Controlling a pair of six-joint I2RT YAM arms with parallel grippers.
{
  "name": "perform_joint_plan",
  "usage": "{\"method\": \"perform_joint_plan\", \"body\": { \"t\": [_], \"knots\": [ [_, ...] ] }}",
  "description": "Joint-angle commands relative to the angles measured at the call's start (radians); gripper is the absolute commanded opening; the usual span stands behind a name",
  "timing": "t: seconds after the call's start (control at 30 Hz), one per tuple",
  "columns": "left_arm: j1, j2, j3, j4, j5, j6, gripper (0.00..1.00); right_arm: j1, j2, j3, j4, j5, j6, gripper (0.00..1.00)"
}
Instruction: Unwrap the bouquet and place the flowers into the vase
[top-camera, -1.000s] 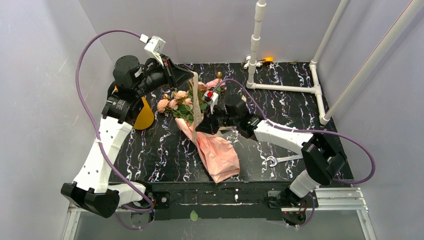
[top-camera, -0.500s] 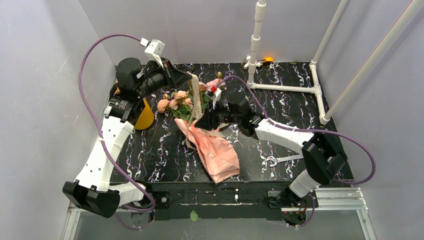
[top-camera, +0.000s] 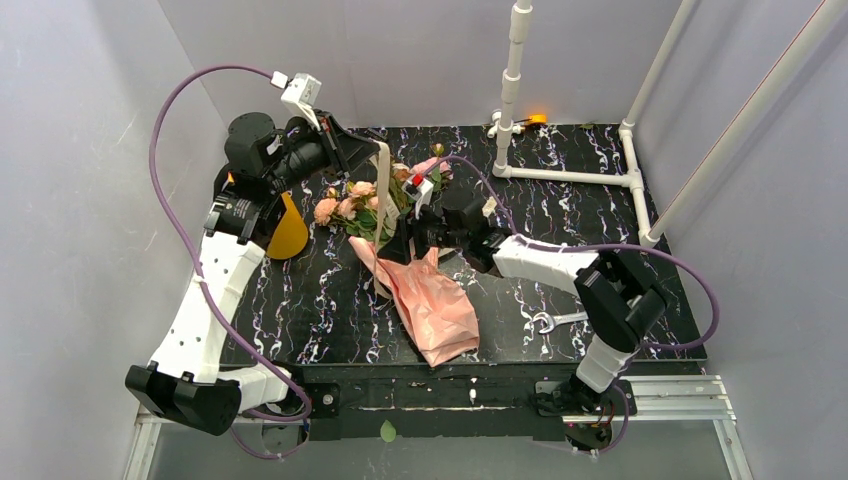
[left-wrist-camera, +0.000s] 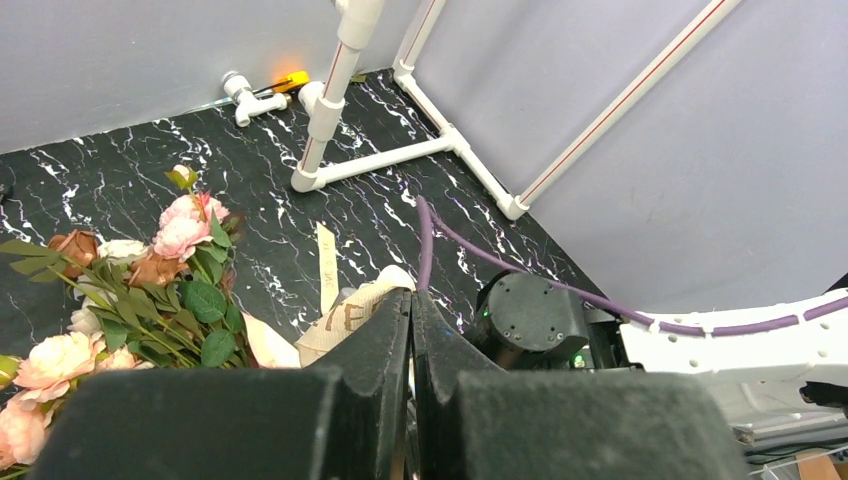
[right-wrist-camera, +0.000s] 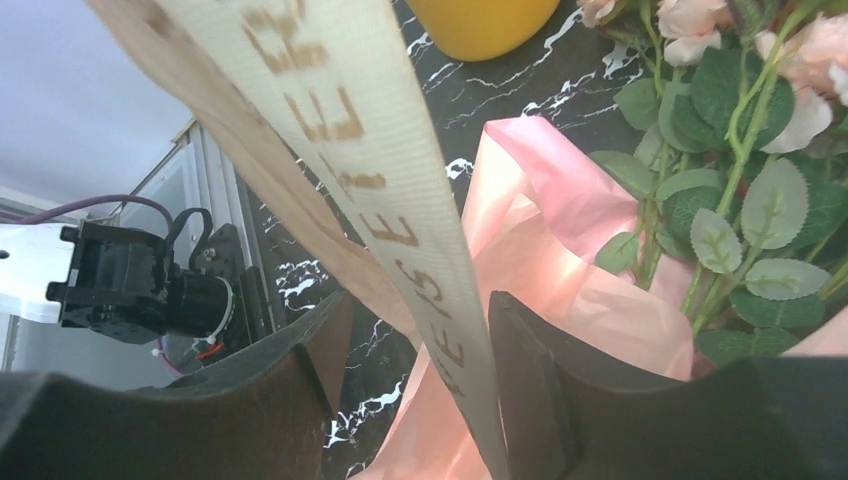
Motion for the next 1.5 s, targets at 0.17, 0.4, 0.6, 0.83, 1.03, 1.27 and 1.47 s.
{"method": "perform_joint_plan", "body": {
  "t": [0.17,0.4,0.6,0.83,1.03,1.27,1.47],
  "knots": [
    [0.017,0.012,0.072,0.029,0.002,-0.014,0.0,0.063,0.059,0.043,0.141,-0.017,0.028,0.67],
    [0.028,0.024,0.096,0.037,-0.004,-0.027,0.0,0.082,0.113,0.062,0.139,0.023,0.024,0.66],
    [0.043,0.019,0.098,0.027,-0.036,-0.014,0.0,0.086,0.112,0.022,0.157,0.037,0.017,0.57],
    [0.059,0.008,0.08,-0.006,-0.124,0.027,0.0,0.086,0.019,-0.013,0.099,0.046,-0.048,0.22],
    [0.061,-0.001,0.004,-0.022,-0.135,0.096,0.0,0.083,-0.048,0.037,-0.045,0.008,-0.124,0.01],
    [0.065,0.0,-0.081,-0.151,-0.125,0.178,0.01,0.029,-0.116,0.169,-0.186,-0.02,-0.172,0.01],
    [0.066,-0.004,-0.144,-0.227,-0.044,0.212,0.18,-0.052,-0.151,0.257,-0.261,-0.052,-0.193,0.01]
  ]
}}
